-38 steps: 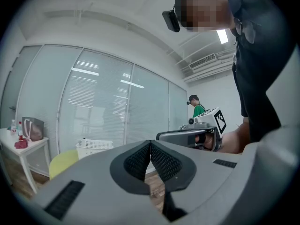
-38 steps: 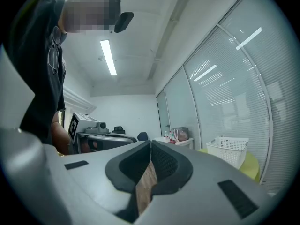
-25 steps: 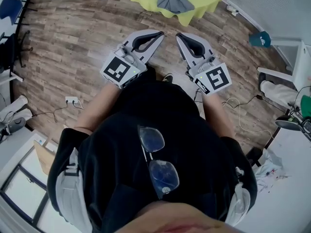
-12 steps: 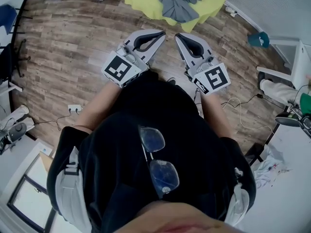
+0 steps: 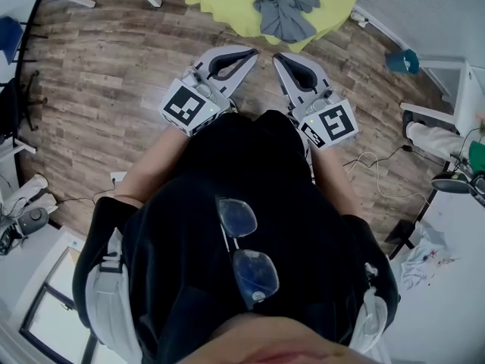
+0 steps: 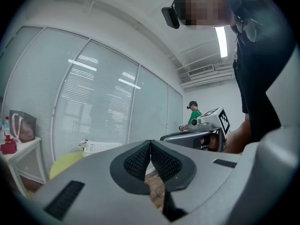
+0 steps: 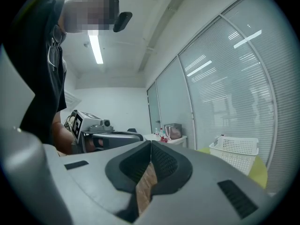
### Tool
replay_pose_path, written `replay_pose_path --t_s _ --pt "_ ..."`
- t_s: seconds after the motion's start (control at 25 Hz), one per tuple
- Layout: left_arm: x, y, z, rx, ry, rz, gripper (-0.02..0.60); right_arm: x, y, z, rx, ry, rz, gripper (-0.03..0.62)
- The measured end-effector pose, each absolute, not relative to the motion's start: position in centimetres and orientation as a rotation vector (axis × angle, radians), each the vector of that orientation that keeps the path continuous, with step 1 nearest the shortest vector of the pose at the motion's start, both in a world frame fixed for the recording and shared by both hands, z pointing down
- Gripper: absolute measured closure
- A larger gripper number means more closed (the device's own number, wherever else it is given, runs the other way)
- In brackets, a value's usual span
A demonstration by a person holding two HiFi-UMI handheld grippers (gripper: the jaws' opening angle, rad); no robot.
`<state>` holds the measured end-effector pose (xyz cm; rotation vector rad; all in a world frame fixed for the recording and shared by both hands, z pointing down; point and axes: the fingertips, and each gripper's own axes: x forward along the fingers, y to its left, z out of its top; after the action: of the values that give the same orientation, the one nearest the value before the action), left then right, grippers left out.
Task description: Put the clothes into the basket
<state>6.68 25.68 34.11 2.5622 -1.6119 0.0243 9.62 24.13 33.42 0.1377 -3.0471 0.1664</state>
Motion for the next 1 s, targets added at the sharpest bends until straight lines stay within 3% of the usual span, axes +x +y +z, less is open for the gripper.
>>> replay_pose_path --t_s 0.48,1.0 --pt "4.6 22.4 34.7 2.532 -1.662 0.037 0.571 8.6 20.2 34.2 0.132 -3.048 0.158 0.569" --pt "2.9 11.5 34.1 2.516 -1.691 -0.032 0.571 6.1 9.3 34.1 0.059 -3.058 0.164 0.569"
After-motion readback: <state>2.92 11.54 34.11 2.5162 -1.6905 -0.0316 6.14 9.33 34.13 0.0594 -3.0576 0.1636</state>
